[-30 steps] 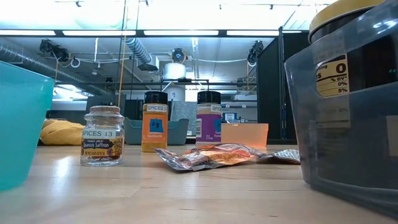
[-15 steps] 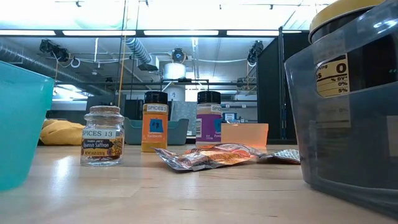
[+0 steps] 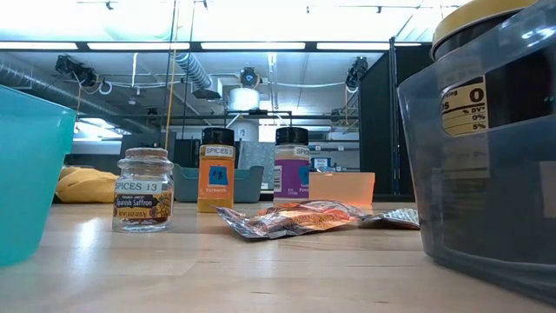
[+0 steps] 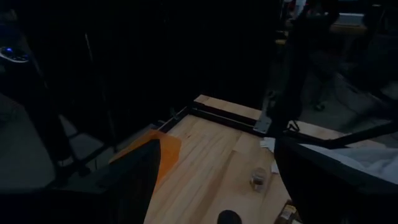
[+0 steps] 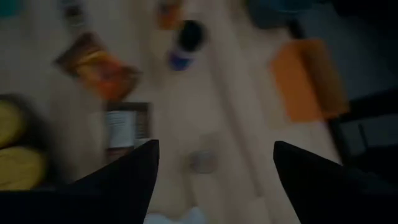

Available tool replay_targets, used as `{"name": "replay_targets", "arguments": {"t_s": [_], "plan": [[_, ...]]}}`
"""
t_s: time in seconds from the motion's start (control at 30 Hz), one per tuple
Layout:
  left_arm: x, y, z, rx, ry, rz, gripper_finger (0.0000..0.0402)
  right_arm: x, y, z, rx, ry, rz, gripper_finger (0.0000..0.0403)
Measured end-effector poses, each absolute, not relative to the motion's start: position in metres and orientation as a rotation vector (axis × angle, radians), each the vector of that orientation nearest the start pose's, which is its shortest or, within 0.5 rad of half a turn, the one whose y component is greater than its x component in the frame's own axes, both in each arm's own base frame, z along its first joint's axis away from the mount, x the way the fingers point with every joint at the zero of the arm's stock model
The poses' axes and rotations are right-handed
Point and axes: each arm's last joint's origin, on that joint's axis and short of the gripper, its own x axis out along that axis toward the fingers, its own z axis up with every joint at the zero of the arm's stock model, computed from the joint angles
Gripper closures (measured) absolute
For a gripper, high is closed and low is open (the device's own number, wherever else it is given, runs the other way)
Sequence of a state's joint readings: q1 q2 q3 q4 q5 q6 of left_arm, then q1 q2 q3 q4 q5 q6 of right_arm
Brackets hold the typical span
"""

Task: Sort spices by type
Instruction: Put the top brown seasoning bottle into the orange bin

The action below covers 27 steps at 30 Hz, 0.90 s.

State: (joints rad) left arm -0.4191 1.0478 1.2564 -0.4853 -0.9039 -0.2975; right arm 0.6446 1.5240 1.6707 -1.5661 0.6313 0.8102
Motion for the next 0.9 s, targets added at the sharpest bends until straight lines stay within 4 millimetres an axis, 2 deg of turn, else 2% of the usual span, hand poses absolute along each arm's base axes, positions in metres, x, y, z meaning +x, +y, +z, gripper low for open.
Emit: {"name": "replay_targets", "arguments": {"t_s": [0.1,0.17,0.27,0.37,0.47,0.6,0.9], "plan": [[0.19,-0.06,0.416,-0.113,0.163,0.516,0.008,0.2,0.099,0.381,-0.048,0.992,-0.508,0.0084],[0.19,-0.06,0.416,-0.123,0.161,0.517,0.008,0.188,0.074,0.381,-0.011,0.989,-0.563,0.0085],[0.19,-0.059,0.416,-0.123,0.163,0.519,0.008,0.173,0.043,0.374,0.048,0.994,-0.648,0.0083],[0.19,-0.059,0.415,-0.12,0.167,0.521,0.008,0.161,0.022,0.361,0.114,1.022,-0.689,0.0083],[0.19,-0.059,0.415,-0.121,0.166,0.523,0.008,0.163,0.009,0.339,0.171,1.061,-0.661,0.0083],[0.19,-0.059,0.415,-0.147,0.159,0.525,0.008,0.178,-0.001,0.306,0.258,1.095,-0.547,0.008],[0.189,-0.059,0.414,-0.164,0.165,0.529,0.008,0.206,-0.009,0.244,0.297,1.225,-0.433,0.007]]}}
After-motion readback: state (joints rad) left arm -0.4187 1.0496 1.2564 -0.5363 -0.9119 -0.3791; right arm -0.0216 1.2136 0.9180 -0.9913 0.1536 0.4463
